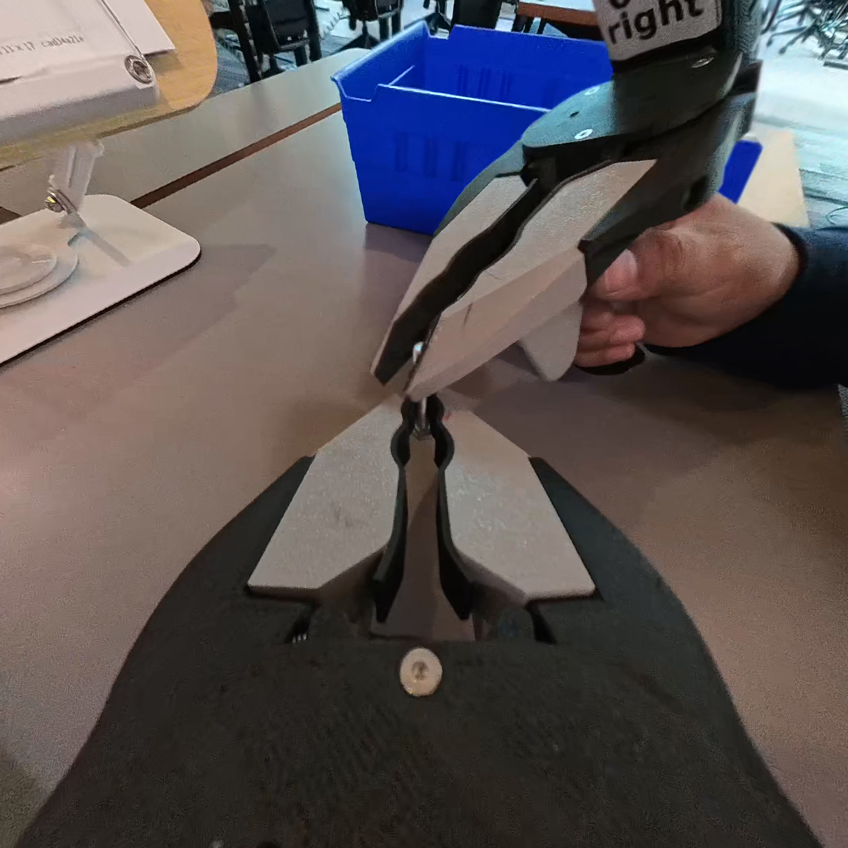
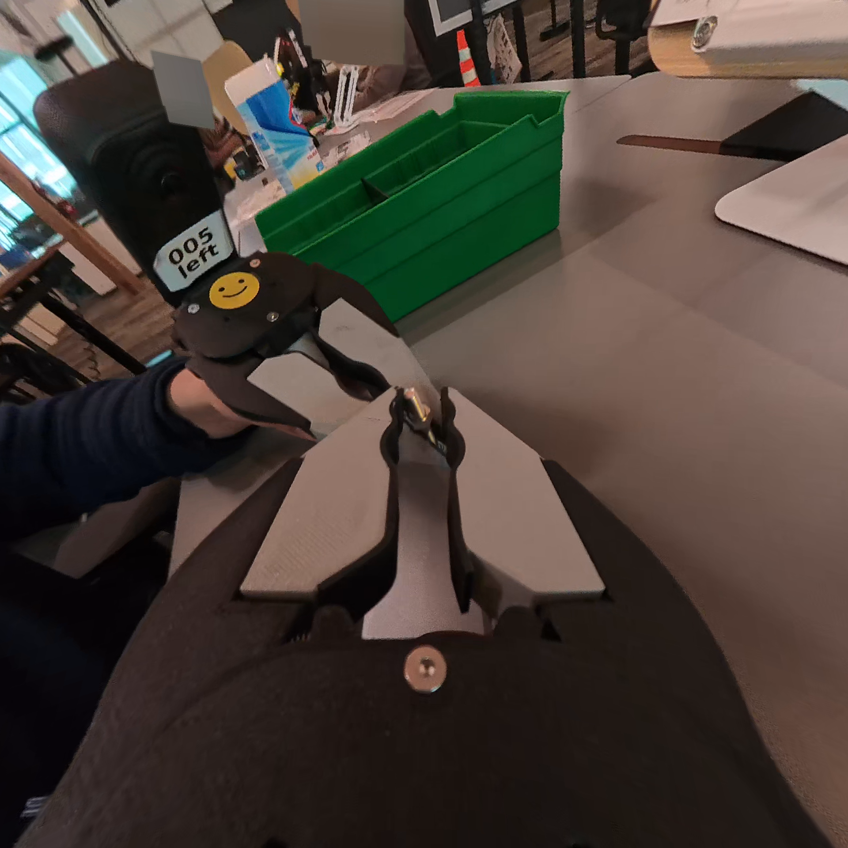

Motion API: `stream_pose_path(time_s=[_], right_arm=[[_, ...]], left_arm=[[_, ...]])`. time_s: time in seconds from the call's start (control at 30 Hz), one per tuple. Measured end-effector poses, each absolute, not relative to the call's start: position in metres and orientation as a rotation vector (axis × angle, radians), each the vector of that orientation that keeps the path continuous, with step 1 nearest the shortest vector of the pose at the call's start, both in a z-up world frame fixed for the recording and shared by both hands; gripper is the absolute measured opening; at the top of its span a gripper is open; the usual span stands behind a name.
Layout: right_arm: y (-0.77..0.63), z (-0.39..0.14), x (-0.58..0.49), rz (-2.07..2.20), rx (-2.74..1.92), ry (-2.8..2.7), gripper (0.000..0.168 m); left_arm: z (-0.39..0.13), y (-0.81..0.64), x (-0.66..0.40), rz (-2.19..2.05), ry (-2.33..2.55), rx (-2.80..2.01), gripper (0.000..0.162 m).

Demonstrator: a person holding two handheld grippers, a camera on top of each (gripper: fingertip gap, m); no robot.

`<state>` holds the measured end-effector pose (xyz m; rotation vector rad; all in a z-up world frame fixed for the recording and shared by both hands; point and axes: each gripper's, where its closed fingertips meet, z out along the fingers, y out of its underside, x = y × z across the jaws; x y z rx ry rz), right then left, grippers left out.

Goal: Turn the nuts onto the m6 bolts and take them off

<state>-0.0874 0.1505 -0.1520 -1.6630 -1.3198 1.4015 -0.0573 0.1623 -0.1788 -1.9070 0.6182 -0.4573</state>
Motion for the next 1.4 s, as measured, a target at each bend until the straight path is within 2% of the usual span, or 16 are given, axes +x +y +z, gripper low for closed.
stream_pose_path(time_s=[0.03, 0.2, 0.4, 0.5, 0.6, 0.7, 0.77, 0.87, 1.07, 1.17, 1.2, 1.33, 1.4], right_arm=[[0.148, -0.153, -0.088, 1.420, -1.670, -1.328, 0.006], [0.156, -0.156, -0.087, 1.225, -1.654, -1.344, 0.002], [0.169, -0.143, -0.071, 1.198, -1.664, -1.232, 0.002], [0.171, -0.121, -0.050, 1.177, -1.629, -1.171, 0.002], [0.178, -0.082, -0.013, 1.121, -1.576, -1.098, 0.002], [0.211, -0.046, 0.047, 0.890, -1.563, -0.996, 0.002], [0.236, -0.037, 0.090, 0.765, -1.626, -0.963, 0.002], [0.280, -0.061, 0.148, 0.602, -1.808, -0.927, 0.003], [0.336, -0.143, 0.209, 0.413, -2.079, -0.859, 0.003], [0.346, -0.153, 0.218, 0.361, -2.116, -0.826, 0.024], [0.347, -0.144, 0.217, 0.354, -2.091, -0.814, 0.025], [0.321, -0.082, 0.178, 0.512, -1.920, -0.846, 0.032], [0.291, -0.054, 0.142, 0.631, -1.822, -0.926, 0.041]], left_arm=[[-0.181, 0.162, -0.056, -0.445, 0.623, -1.916, 0.003], [-0.181, 0.165, -0.058, -0.497, 0.573, -1.913, 0.004], [-0.172, 0.167, -0.064, -0.502, 0.536, -1.877, 0.028], [-0.169, 0.161, -0.057, -0.539, 0.575, -1.863, 0.039], [-0.172, 0.161, -0.057, -0.514, 0.600, -1.872, 0.039], [-0.178, 0.162, -0.059, -0.485, 0.605, -1.903, 0.037], [-0.179, 0.162, -0.059, -0.471, 0.610, -1.911, 0.036], [-0.179, 0.161, -0.058, -0.457, 0.617, -1.910, 0.034], [-0.183, 0.163, -0.060, -0.430, 0.617, -1.921, 0.031], [-0.189, 0.165, -0.064, -0.432, 0.604, -1.946, 0.031], [-0.190, 0.165, -0.064, -0.435, 0.597, -1.955, 0.031], [-0.190, 0.166, -0.064, -0.446, 0.589, -1.958, 0.031], [-0.191, 0.165, -0.062, -0.447, 0.596, -1.961, 0.031]])
